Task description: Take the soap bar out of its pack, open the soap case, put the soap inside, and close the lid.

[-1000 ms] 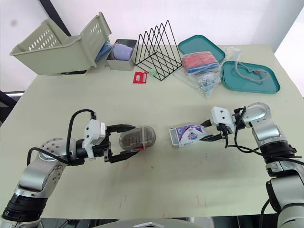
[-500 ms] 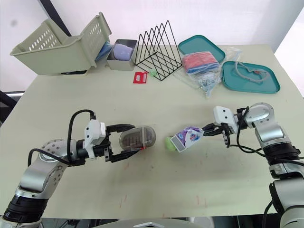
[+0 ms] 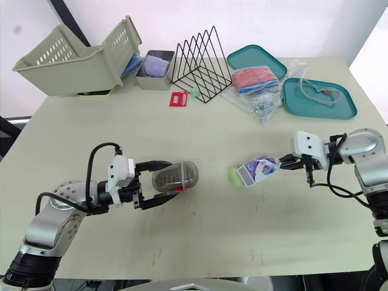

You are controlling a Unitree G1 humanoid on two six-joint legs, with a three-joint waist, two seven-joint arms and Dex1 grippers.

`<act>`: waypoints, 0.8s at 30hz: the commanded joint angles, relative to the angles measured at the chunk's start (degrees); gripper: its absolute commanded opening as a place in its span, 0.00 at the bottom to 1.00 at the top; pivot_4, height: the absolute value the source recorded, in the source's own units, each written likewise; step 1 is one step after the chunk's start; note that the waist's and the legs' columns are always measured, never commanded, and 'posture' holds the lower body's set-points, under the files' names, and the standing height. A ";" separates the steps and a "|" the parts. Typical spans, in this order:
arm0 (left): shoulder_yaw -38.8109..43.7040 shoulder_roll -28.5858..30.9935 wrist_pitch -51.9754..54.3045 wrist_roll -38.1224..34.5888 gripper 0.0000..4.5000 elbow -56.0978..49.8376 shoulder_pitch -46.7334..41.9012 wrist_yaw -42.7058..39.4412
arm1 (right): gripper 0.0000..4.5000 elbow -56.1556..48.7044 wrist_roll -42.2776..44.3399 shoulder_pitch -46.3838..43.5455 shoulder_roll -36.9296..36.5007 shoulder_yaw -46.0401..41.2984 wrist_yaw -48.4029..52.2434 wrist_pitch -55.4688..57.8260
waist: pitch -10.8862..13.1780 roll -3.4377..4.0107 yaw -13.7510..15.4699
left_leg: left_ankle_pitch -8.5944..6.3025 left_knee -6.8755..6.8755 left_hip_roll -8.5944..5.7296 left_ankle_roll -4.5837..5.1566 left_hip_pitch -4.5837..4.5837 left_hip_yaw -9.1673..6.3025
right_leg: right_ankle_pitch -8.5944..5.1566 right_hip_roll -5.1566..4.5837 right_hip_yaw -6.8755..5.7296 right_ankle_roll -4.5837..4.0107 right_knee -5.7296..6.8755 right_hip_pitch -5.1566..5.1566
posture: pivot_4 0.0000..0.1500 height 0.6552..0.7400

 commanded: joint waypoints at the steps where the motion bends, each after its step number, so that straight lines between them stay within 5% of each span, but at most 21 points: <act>1: 1.09 0.52 -0.71 -0.64 1.00 -0.84 -0.64 -0.59 | 0.01 -2.72 -0.50 -0.11 -2.00 -2.01 -1.42 -0.29 | 0.00 0.00 0.07 | 0.00 0.00 0.00 0.00 -0.01 0.01 | 0.00 0.00 0.00 0.00 -0.01 0.00 | 1.00 1.00; 14: 0.75 0.58 -0.39 -0.54 1.00 -0.33 -1.38 -1.49 | 0.01 -1.18 -2.28 -1.39 -6.13 -2.03 0.21 -5.47 | 0.00 0.00 0.15 | 0.00 0.01 0.00 0.00 -0.02 0.01 | 0.00 -0.01 0.00 0.01 -0.02 0.00 | 1.00 1.00; 24: 0.37 0.23 -0.77 -0.45 1.00 -0.57 -1.52 -1.86 | 0.01 12.33 1.80 -3.74 -9.88 -6.91 4.62 -9.09 | 0.00 0.00 0.15 | 0.00 0.01 0.00 0.00 -0.01 0.03 | 0.00 -0.02 0.01 0.00 -0.03 0.01 | 1.00 1.00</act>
